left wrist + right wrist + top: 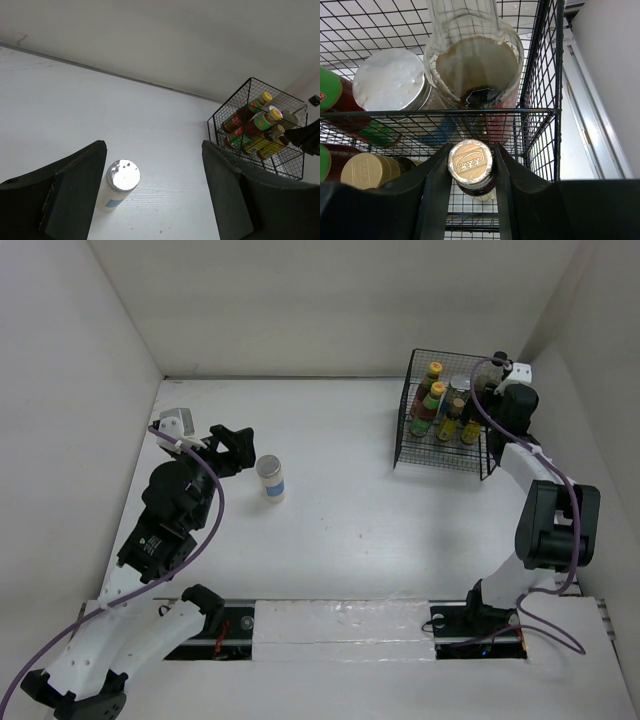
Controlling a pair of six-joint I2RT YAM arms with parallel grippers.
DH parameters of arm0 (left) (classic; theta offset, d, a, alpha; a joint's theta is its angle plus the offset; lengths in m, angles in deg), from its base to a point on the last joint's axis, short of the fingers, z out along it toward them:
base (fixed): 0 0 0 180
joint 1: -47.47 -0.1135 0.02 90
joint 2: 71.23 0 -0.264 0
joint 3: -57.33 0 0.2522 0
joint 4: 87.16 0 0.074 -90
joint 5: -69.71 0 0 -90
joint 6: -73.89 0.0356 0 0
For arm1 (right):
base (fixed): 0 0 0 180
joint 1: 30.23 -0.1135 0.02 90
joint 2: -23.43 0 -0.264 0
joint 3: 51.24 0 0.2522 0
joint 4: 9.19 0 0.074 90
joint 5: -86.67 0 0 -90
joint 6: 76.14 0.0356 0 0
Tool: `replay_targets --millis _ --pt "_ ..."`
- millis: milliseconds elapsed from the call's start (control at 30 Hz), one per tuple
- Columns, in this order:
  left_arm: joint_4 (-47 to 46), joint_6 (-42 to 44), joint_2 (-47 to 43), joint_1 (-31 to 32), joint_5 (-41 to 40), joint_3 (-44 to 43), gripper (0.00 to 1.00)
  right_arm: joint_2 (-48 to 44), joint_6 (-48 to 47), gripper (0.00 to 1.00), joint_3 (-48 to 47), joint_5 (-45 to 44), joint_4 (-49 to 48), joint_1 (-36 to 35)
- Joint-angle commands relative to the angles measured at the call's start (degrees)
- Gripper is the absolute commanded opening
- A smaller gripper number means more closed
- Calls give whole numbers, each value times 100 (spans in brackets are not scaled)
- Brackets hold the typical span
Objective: Organize the condiment bottles
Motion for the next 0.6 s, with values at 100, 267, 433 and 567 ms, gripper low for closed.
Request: replay_targets --millis 100,267,433,567 --pt "-182 7 -9 -26 3 6 73 -66 71 56 -96 -128 -440 -82" --pt "-182 60 -9 -26 3 6 73 -592 71 70 -157 -128 -211 -82" --pt "-182 60 -9 -26 3 6 73 -1697 19 70 27 -6 -211 -415" --pt "-182 60 -9 -26 -58 6 73 -1763 -279 50 80 898 -587 -1398"
